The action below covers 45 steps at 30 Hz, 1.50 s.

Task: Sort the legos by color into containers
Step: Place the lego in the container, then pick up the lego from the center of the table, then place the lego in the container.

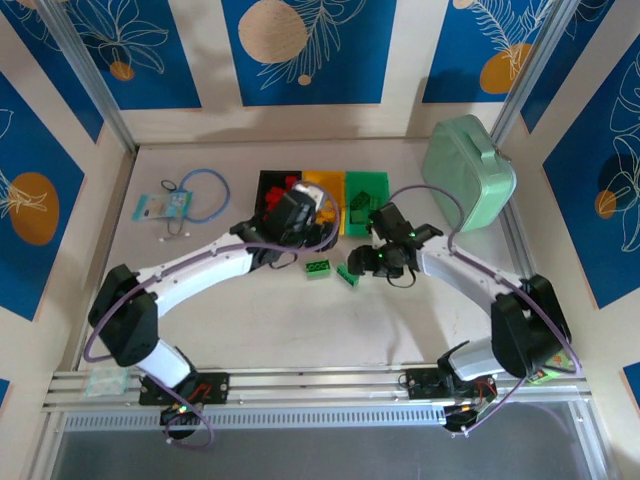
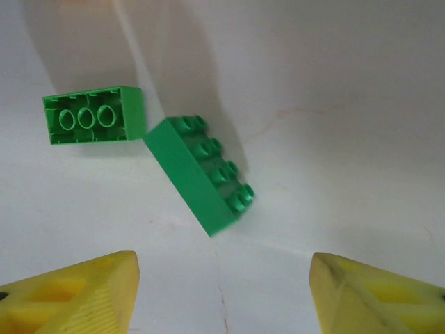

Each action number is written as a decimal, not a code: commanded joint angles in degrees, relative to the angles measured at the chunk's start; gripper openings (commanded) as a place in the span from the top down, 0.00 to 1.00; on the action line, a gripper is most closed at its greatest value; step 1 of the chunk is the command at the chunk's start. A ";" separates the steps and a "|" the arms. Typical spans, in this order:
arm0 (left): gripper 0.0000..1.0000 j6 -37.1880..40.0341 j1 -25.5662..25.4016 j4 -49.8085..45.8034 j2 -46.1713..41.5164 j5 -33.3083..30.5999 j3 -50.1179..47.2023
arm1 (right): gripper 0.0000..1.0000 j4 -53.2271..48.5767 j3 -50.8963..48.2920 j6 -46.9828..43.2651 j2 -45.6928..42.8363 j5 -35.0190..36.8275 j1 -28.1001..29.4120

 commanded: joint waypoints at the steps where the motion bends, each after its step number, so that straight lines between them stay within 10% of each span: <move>1: 0.32 -4.98 0.73 3.09 -5.66 -2.33 -8.20 | 0.37 -4.14 5.33 -2.96 5.42 1.11 2.11; 12: 0.32 -10.06 1.25 0.56 -19.90 -6.04 -26.17 | 0.43 -10.21 14.73 -3.82 20.40 6.05 5.06; 26: 0.32 -9.87 3.28 -0.16 -23.92 -7.39 -30.24 | 0.76 -15.80 21.12 -1.71 20.87 12.14 8.86; 45: 0.32 -12.89 3.46 0.79 -26.87 -5.02 -34.61 | 0.75 -22.17 47.60 -9.18 30.25 10.20 -7.80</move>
